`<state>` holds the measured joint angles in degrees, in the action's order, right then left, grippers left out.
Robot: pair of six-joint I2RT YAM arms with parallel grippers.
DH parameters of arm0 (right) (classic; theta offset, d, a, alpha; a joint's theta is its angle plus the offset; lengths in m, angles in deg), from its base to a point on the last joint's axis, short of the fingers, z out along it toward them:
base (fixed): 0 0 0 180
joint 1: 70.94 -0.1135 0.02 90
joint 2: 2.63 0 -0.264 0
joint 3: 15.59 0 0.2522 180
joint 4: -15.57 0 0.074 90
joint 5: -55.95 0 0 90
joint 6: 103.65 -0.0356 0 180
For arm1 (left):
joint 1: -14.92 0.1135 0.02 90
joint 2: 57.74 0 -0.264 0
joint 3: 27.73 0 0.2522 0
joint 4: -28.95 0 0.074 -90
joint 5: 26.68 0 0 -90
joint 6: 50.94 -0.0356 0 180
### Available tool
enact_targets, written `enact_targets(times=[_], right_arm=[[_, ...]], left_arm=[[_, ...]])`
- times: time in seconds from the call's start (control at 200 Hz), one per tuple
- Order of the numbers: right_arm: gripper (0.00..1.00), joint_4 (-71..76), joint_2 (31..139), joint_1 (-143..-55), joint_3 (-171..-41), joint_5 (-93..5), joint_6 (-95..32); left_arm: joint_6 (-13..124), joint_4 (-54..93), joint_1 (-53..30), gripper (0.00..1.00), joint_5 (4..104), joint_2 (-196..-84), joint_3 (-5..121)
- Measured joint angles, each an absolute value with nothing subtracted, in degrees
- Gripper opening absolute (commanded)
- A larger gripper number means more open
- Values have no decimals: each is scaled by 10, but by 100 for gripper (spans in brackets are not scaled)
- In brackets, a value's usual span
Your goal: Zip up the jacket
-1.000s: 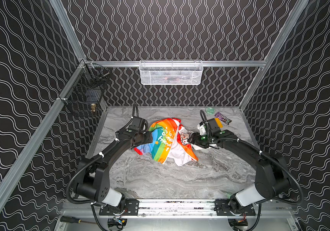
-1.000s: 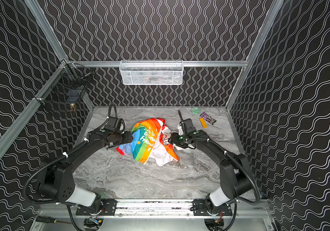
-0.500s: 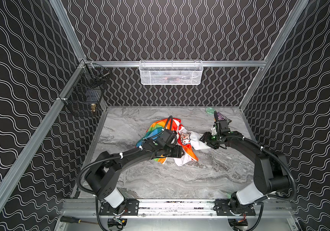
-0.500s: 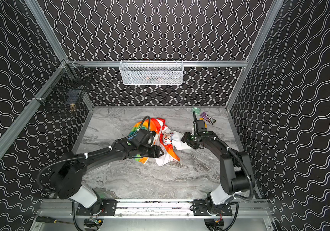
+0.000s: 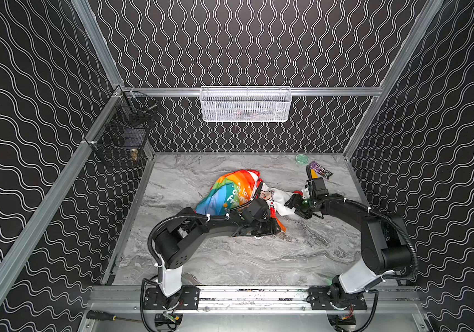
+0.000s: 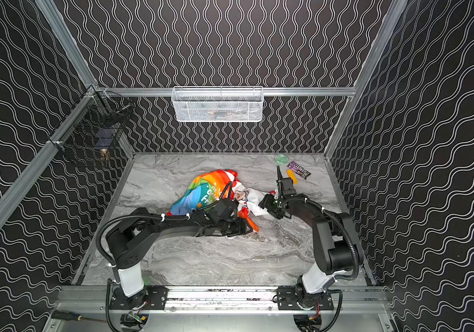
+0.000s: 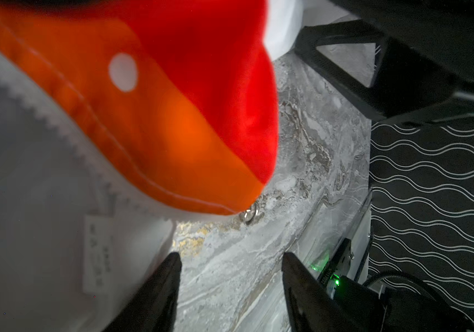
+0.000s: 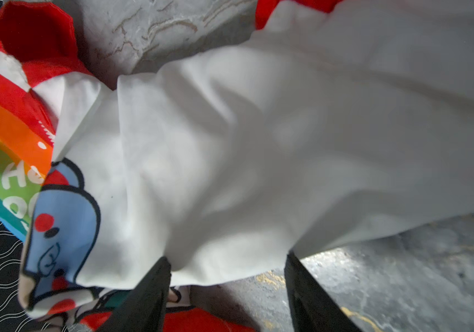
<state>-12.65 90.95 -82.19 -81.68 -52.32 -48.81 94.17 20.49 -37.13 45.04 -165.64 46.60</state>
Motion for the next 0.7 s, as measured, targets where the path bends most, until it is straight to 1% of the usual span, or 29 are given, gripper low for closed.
enact_targets(times=[0.24, 0.305, 0.35, 0.4, 0.475, 0.54, 0.611, 0.666, 0.701], right_arm=[[66, -101, 911, -822, -800, -534, -501], [66, -90, 916, -822, -797, -540, -505], [66, -87, 919, -822, -796, -543, -506], [65, -83, 922, -822, -794, -545, -508], [62, -74, 925, -822, -793, -548, -513], [58, -67, 929, -822, -792, -549, -516], [52, -61, 934, -822, -792, -550, -520], [44, -56, 938, -822, -792, -550, -521], [39, -56, 941, -822, -793, -549, -522]], left_arm=[[947, 211, -374, 60, 475, -1681, 501], [945, 211, -374, 58, 481, -1692, 513], [945, 210, -374, 55, 482, -1699, 519], [945, 209, -374, 49, 486, -1707, 524], [943, 204, -374, 32, 493, -1713, 529], [941, 197, -374, 18, 497, -1714, 532], [931, 194, -374, 10, 502, -1714, 536], [928, 188, -375, 0, 509, -1712, 537], [927, 181, -375, 0, 511, -1708, 537]])
